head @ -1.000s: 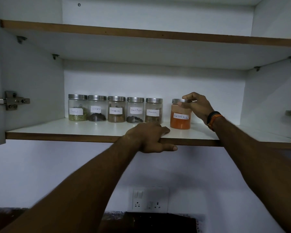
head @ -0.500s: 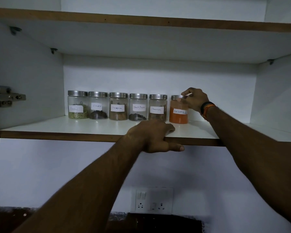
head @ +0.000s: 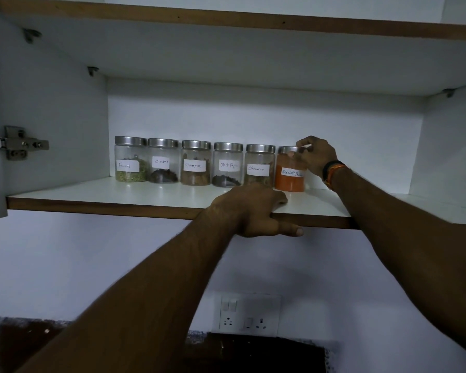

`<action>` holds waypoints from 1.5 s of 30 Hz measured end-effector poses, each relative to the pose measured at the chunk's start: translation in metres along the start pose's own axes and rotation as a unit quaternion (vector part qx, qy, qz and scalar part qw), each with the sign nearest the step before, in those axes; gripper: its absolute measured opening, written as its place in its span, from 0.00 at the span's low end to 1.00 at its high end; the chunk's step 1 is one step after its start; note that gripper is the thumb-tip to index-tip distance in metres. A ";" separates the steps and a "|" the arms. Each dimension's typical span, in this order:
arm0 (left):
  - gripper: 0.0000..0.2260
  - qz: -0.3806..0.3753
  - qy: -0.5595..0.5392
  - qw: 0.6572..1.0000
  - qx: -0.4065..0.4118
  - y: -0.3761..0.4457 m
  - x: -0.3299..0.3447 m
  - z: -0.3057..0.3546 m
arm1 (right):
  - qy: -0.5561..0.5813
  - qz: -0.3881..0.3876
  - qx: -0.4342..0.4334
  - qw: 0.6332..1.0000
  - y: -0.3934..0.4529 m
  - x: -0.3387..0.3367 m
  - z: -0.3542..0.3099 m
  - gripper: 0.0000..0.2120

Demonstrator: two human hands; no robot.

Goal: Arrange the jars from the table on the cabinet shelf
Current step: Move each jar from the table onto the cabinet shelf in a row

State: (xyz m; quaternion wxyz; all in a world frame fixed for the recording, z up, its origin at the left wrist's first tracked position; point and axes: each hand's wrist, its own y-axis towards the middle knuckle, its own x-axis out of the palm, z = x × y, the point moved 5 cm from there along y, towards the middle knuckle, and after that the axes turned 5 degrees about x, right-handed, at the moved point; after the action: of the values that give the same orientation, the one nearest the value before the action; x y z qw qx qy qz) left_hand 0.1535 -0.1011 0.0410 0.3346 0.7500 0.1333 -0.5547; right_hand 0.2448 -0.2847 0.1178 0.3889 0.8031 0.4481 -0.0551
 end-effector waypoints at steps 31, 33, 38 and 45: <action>0.29 0.136 0.098 0.980 -0.106 -0.061 0.018 0.071 | 0.003 0.092 -0.085 0.992 -0.271 -0.052 0.001 0.10; 0.34 0.155 0.070 0.982 -0.080 -0.080 0.029 0.088 | 0.003 0.081 -0.058 0.995 -0.295 -0.050 0.021 0.09; 0.33 0.069 -0.143 0.987 -0.037 -0.138 0.103 0.132 | -0.020 0.005 0.045 0.999 -0.372 -0.032 0.083 0.16; 0.24 -0.175 -0.270 0.945 -0.055 -0.225 0.233 0.201 | -0.049 -0.138 0.201 0.969 -0.490 0.002 0.161 0.14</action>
State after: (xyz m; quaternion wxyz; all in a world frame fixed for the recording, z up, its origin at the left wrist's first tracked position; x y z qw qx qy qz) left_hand -0.0431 -0.1047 -0.2853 0.2964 0.5173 0.1972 -0.7782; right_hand -0.0858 -0.2465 -0.2765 0.2300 0.7916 0.5143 -0.2364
